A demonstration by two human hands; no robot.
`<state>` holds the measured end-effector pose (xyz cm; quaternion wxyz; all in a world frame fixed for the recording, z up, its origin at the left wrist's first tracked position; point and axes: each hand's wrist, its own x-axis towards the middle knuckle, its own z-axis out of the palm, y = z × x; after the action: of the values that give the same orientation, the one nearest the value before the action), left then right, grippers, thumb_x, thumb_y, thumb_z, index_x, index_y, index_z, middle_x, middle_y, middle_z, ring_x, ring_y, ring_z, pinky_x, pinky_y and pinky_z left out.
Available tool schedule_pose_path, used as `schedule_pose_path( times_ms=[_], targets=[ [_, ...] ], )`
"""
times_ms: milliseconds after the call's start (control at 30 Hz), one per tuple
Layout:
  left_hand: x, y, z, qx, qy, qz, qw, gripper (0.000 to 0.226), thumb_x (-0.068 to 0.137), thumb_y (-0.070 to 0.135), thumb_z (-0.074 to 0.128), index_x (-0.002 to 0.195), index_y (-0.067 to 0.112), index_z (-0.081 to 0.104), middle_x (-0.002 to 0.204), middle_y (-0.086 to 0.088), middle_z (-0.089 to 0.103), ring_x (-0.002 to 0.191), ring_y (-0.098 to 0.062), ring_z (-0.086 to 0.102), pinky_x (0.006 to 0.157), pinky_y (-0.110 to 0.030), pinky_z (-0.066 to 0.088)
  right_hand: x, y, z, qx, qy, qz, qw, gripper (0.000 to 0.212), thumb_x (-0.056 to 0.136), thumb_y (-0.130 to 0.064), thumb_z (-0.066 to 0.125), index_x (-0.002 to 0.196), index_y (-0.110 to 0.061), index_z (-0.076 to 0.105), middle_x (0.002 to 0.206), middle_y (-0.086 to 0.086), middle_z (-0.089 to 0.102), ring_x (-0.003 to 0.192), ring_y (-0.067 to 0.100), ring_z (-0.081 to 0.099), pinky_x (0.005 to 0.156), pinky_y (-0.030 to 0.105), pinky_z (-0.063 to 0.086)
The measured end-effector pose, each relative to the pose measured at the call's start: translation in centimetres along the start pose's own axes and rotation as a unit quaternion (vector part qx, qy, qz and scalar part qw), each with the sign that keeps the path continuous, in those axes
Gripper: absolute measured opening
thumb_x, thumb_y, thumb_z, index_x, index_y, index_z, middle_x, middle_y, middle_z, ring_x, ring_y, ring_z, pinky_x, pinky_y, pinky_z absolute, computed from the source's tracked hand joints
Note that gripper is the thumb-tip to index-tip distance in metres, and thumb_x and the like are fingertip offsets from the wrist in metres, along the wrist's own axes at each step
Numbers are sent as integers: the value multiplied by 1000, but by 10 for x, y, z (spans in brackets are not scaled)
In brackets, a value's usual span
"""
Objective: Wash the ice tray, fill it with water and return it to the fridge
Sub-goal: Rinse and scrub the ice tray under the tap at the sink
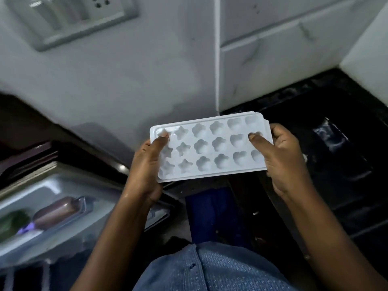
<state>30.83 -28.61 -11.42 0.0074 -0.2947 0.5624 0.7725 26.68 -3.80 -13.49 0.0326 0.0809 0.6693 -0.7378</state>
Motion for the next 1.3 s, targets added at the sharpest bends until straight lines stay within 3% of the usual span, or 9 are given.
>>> schedule_pose_path(
  times_ms=[67,167,267,467,567,867,1000,1167,1300],
  targets=[
    [13,0,22,13,-31,-15,999,43,102,31,64,134,1,66,121,-23,75,101,-39,75,82,-48,63,2,-1,-19,-6,37,-3,999,7,98,-15,70,100,-21,71,94,-1,78,83,18,75,68,34,58],
    [34,2,56,36,-87,-29,995,46,101,31,68,135,1,65,123,-24,74,103,-40,74,82,-49,62,1,-1,-44,-2,94,-11,995,7,99,-18,70,106,-20,72,104,8,78,98,36,75,84,53,61],
    [54,4,86,66,-145,-27,987,42,101,29,68,131,1,67,121,-24,75,102,-41,75,88,-56,60,-1,-3,-59,-1,152,-24,988,10,100,-21,70,110,-21,72,108,9,77,103,38,73,92,60,58],
    [80,13,149,119,-253,-37,959,28,102,26,66,121,7,72,113,-18,79,94,-35,78,78,-48,62,-7,-11,-82,6,269,-36,962,7,100,-23,70,106,-26,72,106,2,78,98,28,75,82,43,59],
    [92,15,176,148,-298,-48,942,15,102,24,67,105,12,75,104,-15,80,86,-30,78,69,-41,63,-9,-9,-88,4,326,-36,945,6,100,-24,70,106,-26,71,106,2,78,100,31,75,84,45,59],
    [105,0,245,215,-399,-82,888,14,101,23,68,90,16,72,84,-5,80,69,-22,77,51,-30,58,-22,5,-106,26,445,-23,895,8,101,-24,69,108,-26,70,107,-1,78,98,22,76,86,46,62],
    [102,-10,268,228,-426,-94,870,13,102,24,67,96,15,74,90,-8,81,75,-24,78,61,-36,64,-26,9,-127,34,458,-17,888,11,101,-26,69,111,-26,70,111,2,77,102,26,76,92,54,61],
    [97,-28,299,224,-451,-126,855,15,101,26,69,102,14,78,102,-11,81,86,-26,79,74,-41,66,-28,13,-159,31,471,-10,881,13,101,-31,68,114,-29,70,111,-4,77,103,20,75,91,47,61],
    [97,-48,320,220,-470,-148,842,36,101,32,68,129,9,71,121,-16,77,109,-33,76,88,-47,63,-22,25,-186,29,482,-1,876,11,101,-30,69,112,-28,71,109,-5,77,101,17,75,91,47,61]
  ],
)
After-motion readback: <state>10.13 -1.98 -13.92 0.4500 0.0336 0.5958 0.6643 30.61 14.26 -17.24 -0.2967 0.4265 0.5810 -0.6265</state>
